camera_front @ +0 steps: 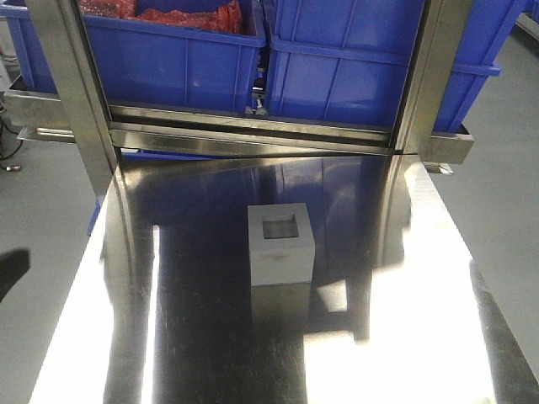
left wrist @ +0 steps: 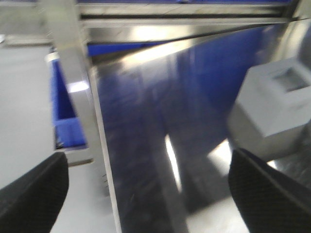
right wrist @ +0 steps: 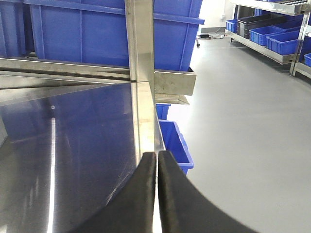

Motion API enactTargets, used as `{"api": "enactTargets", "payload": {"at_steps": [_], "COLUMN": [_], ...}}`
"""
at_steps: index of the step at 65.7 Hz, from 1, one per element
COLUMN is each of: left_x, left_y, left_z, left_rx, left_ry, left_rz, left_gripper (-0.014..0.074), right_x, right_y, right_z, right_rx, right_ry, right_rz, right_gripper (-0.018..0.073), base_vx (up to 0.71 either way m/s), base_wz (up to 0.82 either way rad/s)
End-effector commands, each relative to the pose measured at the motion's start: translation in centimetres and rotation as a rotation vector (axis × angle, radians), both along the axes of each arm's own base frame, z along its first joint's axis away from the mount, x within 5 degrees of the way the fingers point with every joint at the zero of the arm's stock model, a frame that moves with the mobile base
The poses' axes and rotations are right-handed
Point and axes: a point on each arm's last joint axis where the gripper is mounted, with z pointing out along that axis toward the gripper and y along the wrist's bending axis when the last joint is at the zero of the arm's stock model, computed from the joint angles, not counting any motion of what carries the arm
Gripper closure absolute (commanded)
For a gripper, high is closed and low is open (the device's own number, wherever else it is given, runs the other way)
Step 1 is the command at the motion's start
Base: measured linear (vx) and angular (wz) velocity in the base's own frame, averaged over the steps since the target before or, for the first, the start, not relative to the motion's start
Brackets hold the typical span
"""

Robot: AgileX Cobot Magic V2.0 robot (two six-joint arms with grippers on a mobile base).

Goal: Sort gray base to blue bin

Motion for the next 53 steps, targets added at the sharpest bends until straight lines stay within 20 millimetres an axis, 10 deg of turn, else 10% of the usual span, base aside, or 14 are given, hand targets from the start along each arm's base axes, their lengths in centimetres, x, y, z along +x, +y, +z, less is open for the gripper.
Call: {"api": "enactTargets", "payload": {"at_steps": [1,19,53], "left_x": [3.0,10.1,18.3], "left_y": [-0.6,-5.2,-17.2], "left_z": [2.9,5.0,-0.2], "left_rx": [-0.049,-0.061,-0.155], "left_ry": [-0.094,-0.102,0.084], "left_rz": [-0.030,-0.186,-0.281], "left_gripper": [-0.0048,-0.0037,0.0007], "right_x": [0.2,0.2,0.2], "right_y": [0.0,0.0,0.0], "right_z": [0.5,0.5,0.5], "right_rx": [-0.021,-0.021,-0.021], "right_ry": [-0.055,-0.055,-0.055], "right_rz": [0.000,0.000,0.000], "right_gripper": [0.0564,0.0564,0.0564], "base_vx": [0.00,0.00,0.00], "base_wz": [0.00,0.00,0.00]}}
